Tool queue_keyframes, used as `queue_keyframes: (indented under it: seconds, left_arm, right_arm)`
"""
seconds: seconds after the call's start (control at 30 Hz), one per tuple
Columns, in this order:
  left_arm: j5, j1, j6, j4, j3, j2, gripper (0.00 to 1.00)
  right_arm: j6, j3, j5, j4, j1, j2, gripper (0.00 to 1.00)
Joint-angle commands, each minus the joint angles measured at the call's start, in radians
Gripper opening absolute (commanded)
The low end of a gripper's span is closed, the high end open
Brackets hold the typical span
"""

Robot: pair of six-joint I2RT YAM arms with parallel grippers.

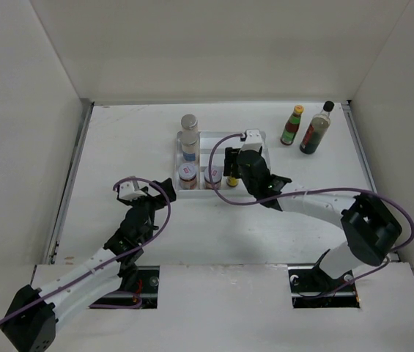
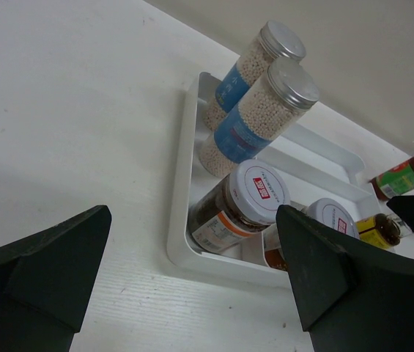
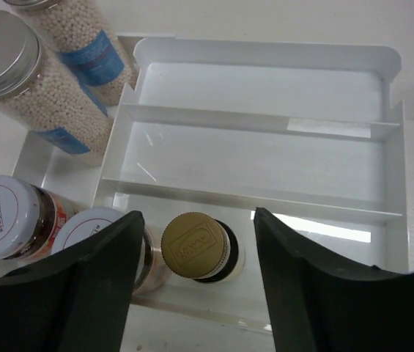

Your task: Organize the condiment bottles

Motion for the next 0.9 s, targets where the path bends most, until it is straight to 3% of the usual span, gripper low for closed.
queue_keyframes:
  seconds: [0.0, 0.17, 0.37, 0.5, 0.67, 0.87]
  left_arm:
    - [0.021, 0.007, -0.01, 0.048, 0.001, 0.004, 1.0]
    - [0.021, 0.01, -0.011, 0.046, 0.0, 0.002, 1.0]
    - [0.021, 0.008, -0.011, 0.046, 0.004, 0.011, 1.0]
    - [0.021, 0.01, -0.013, 0.051, 0.001, 0.019, 1.0]
    - [0.018, 0.005, -0.013, 0.062, -0.002, 0.025, 1.0]
    - [0.02, -0.004, -0.017, 0.091, -0.003, 0.057, 1.0]
  right_arm:
    - [-0.006, 0.008, 0.039, 0.065, 0.006, -0.077, 0.73]
    - [-0.021, -0.014, 0.027, 0.028, -0.058, -0.238, 0.86]
    - [-0.019, 0.038, 0.016, -0.059, -0.381, -0.358, 0.89]
    - [-0.021, 0.161, -0.054, -0.117, -0.543, -0.28, 0.88]
    - [-0.047, 0.314, -0.174, -0.13, -0.574, -0.11, 0.81]
    - [-0.039, 0.44, -0.174, -0.134, -0.626, 0.074, 0.83]
